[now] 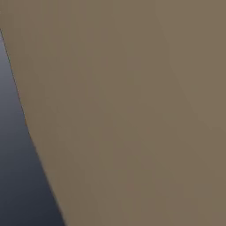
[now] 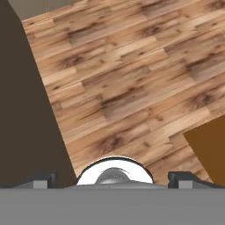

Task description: Retrieve the butter from the fridge and place it on a plate on the dining table. Then retrieve the butter knife by the fridge and place it near the plate.

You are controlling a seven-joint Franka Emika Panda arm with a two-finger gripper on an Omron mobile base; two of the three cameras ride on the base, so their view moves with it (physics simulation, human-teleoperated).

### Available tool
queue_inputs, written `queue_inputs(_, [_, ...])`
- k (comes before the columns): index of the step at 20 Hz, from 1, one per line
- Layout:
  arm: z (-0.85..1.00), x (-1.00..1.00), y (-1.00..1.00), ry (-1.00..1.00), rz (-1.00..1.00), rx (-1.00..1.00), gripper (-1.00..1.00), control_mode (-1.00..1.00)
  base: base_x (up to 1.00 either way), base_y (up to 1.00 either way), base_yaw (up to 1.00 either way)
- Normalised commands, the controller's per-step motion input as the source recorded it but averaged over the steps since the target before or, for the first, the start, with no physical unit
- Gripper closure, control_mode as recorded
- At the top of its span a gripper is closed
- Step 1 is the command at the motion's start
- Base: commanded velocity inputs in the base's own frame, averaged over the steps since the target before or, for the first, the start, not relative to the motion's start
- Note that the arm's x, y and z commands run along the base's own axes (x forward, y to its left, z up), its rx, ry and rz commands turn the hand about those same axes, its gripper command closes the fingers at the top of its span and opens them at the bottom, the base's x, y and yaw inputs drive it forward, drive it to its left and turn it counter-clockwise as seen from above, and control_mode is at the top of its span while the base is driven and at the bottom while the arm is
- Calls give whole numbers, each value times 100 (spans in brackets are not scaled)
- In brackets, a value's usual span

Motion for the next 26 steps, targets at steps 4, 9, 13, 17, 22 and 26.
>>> queue_inputs(4, [0, 0, 0, 0, 0, 0, -100, 100, 100, 19, -33])
queue_inputs(9, [0, 0, 0, 0, 0, 0, -100, 100, 100, 33, -38])
queue_inputs(13, [0, 0, 0, 0, 0, 0, -100, 100, 100, 27, -41])
queue_inputs(17, [0, 0, 0, 0, 0, 0, -100, 100, 100, 18, -40])
queue_inputs(22, [0, 0, 0, 0, 0, 0, -100, 100, 100, 10, -41])
queue_inputs(26, [0, 0, 0, 0, 0, 0, -100, 100, 100, 16, -42])
